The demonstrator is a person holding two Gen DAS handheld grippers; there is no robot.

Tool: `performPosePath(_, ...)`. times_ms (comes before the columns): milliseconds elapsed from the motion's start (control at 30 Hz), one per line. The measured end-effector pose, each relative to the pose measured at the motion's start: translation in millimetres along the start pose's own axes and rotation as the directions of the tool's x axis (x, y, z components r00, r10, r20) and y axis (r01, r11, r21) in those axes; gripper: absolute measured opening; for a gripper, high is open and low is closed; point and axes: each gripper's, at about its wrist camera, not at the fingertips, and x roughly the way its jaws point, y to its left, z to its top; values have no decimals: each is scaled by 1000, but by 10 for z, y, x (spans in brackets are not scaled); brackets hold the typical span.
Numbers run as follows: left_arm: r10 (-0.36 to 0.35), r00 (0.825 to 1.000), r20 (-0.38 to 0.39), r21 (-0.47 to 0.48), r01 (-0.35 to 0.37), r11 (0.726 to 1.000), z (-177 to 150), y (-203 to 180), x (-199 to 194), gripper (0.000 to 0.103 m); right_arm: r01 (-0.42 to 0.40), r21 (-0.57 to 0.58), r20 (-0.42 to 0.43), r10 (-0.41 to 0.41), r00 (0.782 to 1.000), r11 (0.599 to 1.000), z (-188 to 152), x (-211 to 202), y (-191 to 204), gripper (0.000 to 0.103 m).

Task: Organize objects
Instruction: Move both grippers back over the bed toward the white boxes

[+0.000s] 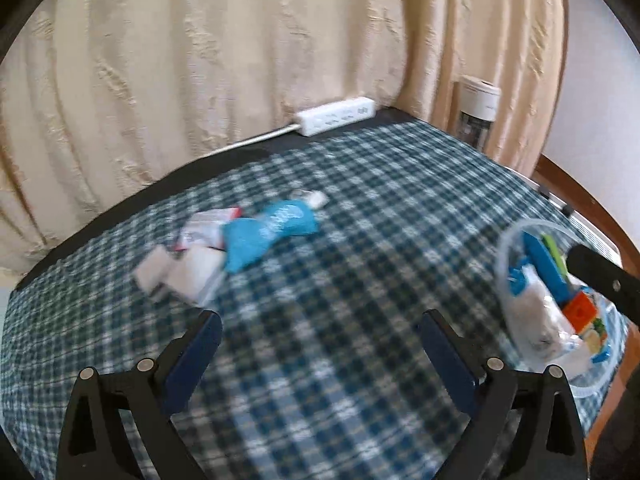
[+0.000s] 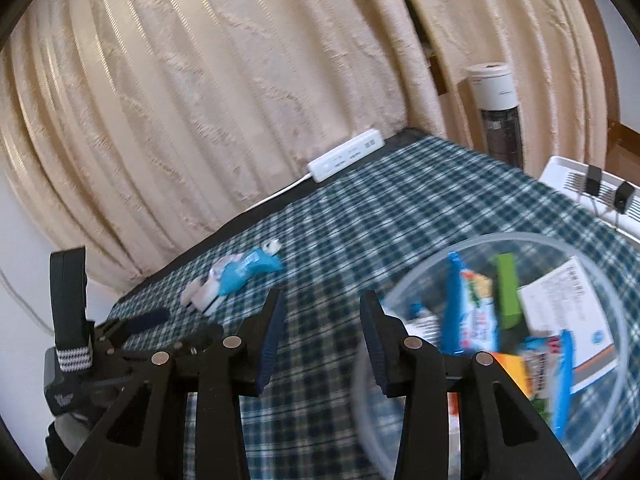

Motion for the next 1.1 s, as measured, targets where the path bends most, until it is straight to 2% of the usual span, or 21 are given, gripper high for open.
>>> performPosePath(200, 93, 996, 16, -56, -92, 994, 79, 520, 1, 101, -42, -30, -45, 40, 998, 999, -12, 169, 272, 43)
performPosePath(433, 220, 975, -16, -157, -220, 963, 181, 1195, 153, 101, -78, -65, -84, 73, 994, 995, -36, 365, 536, 45)
performPosePath(633, 221, 974, -58, -205, -228, 952, 190, 1459, 351, 101, -93, -79, -124, 83, 989, 993, -56, 556, 670, 46)
performPosePath(900, 219, 971, -98, -200, -235, 951, 192, 1597, 669, 101, -90, -78, -169, 75, 983, 993, -93, 740, 712, 46)
performPosePath(1100, 209, 967, -146, -183, -234, 955, 57, 1747, 868, 101, -77, -81, -195, 60, 979, 994, -127, 870, 721, 46)
